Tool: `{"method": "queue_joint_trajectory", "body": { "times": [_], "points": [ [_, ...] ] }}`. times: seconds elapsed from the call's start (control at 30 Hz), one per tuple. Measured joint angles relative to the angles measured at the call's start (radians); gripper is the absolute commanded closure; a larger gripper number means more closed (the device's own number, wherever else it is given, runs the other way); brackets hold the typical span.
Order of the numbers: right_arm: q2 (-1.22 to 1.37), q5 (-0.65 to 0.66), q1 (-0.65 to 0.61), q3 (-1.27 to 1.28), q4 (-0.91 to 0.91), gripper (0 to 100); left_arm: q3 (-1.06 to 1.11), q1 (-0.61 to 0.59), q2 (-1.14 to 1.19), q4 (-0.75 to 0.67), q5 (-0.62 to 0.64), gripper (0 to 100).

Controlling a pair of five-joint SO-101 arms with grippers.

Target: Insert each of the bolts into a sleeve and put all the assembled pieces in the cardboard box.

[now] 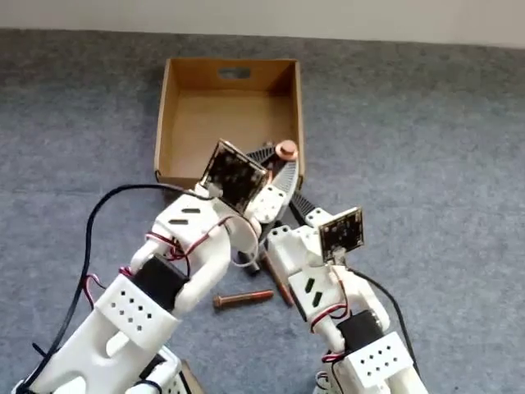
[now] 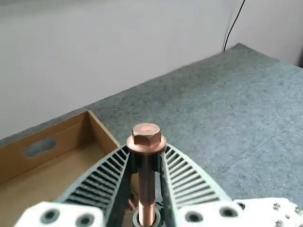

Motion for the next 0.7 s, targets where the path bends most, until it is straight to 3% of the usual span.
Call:
{"method": "queue_joint_trajectory", "body": {
  "times": [0.2,0.7],
  "points": [
    [0.0,0.0,0.0,0.0,0.0,99.2,0.0,-0.087,0.006,0.011,0.233,99],
    [0.0,0.0,0.018,0.02,0.002,99.2,-0.002,-0.103,0.006,0.137,0.241,99]
  ]
}}
